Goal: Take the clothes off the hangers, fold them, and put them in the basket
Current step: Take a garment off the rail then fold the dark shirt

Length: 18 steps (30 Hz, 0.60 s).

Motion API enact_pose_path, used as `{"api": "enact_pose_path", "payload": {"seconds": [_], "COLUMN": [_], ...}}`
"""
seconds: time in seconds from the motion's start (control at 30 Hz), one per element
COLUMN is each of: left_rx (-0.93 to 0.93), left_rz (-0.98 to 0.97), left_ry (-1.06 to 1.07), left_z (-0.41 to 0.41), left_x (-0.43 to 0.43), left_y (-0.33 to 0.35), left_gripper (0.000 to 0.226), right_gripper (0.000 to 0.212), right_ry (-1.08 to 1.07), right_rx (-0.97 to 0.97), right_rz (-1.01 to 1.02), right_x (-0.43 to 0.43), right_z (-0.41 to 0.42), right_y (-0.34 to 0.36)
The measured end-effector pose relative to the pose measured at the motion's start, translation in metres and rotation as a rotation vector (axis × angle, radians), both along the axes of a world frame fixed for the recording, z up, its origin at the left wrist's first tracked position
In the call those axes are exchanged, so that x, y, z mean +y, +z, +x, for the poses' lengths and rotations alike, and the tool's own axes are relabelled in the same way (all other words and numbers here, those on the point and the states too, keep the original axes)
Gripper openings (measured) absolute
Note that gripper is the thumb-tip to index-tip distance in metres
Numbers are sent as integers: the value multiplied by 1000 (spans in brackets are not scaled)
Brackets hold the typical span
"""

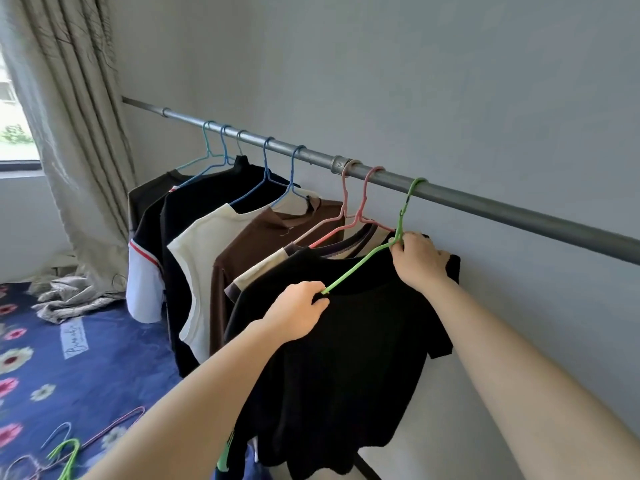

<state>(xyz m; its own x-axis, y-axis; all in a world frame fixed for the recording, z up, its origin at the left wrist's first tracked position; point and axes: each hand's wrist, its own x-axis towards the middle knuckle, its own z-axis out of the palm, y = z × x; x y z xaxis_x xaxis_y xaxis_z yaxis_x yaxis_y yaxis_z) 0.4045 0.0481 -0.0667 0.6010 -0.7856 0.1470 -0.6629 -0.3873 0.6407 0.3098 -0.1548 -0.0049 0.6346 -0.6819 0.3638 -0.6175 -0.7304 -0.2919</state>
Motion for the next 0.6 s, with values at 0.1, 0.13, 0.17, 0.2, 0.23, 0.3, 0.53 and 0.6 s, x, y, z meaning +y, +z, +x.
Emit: {"api": "enact_pose_path", "payload": {"seconds": [0.1,0.13,0.17,0.2,0.23,0.3,0.53,0.6], "left_rx": [-38,-58,-75,-87,-88,-37,177,164], "left_rz": [-57,-89,-119,-144,-158,-192,-276,-243], "left_ry": [37,50,65,77,85,77,105,102], "left_z": [-3,-5,-6,-8,-9,-11,-30,-39], "left_x": [5,7,11,15,21,37,137,176], "left_y": [10,17,26,34,42,48,28,27], "left_gripper": [23,21,19,17,14,12,13,24], "right_gripper": [27,27,26,25,24,25,27,28], "right_ry": [34,45,59,78,106,196,547,633], "right_rx": [-92,-137,-189,-240,-279,-331,-418,-367], "right_rz": [-77,-120,-141,-144,-131,-84,286,313], "right_x": [-5,-4,0,5,12,26,105,135], "right_z": [0,0,-1,-2,-2,-2,3,5], "right_y": [9,15,23,31,38,45,43,43]}}
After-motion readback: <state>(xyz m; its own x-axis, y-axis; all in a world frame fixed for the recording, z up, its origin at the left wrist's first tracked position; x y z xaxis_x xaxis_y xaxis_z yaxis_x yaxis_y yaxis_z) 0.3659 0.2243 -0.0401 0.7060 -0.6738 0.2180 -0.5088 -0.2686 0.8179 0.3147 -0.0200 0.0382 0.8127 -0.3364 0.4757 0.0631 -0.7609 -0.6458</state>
